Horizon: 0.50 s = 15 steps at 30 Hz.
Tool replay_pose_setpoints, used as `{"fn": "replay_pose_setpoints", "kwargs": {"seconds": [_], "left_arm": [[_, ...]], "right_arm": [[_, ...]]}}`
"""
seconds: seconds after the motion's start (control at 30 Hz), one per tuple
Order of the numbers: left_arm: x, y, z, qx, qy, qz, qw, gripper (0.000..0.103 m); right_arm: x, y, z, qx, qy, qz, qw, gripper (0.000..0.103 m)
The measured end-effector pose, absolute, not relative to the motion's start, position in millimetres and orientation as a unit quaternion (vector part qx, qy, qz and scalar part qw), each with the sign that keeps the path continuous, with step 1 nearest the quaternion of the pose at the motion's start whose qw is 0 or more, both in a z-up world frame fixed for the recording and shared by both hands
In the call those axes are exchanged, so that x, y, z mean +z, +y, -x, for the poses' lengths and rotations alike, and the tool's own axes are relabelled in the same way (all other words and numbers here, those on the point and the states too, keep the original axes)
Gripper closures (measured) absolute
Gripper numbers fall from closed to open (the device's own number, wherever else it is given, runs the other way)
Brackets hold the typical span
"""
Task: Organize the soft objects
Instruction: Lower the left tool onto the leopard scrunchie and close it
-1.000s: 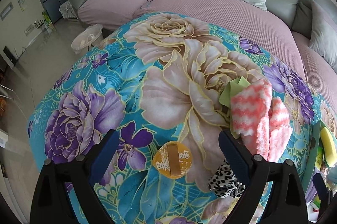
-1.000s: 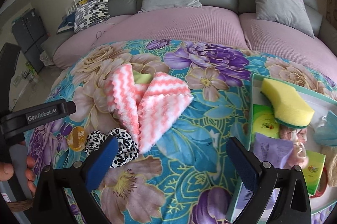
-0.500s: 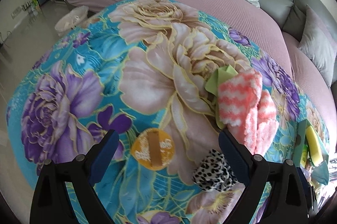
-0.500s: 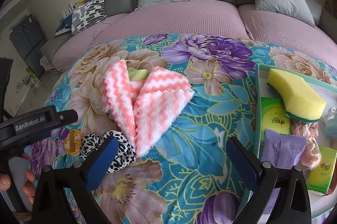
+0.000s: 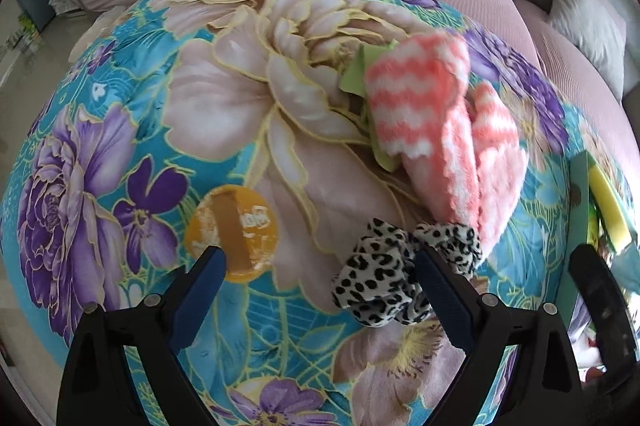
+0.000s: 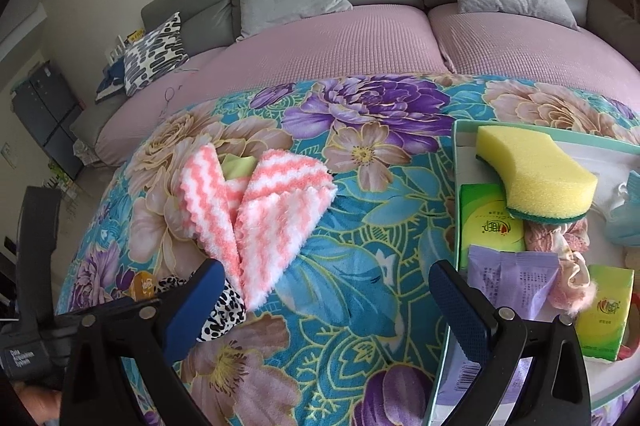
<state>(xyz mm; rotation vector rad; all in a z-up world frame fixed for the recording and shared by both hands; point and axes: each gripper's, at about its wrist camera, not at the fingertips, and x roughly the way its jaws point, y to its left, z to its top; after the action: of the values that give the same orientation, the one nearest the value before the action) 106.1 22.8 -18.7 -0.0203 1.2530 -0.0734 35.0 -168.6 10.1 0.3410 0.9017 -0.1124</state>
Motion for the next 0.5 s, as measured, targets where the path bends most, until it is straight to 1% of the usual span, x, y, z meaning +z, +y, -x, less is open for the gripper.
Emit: {"fn": "replay_pose_setpoints", "kwargs": {"seconds": [0.43,0.5], "left_arm": [[-24.3,-12.1,-105.0,-0.034,0.577,-0.064,0.813,0.008],[-22.2,-19.0,-104.2,-0.038,0.573,-0.076,0.815,0.009]], "right_arm": [[13.9,-182.3,-30.8,-0.065,0.422,-0.183,0.886,0.000],[13.9,-182.4,-30.7,-0.065,0.422,-0.183,0.885,0.000]]}}
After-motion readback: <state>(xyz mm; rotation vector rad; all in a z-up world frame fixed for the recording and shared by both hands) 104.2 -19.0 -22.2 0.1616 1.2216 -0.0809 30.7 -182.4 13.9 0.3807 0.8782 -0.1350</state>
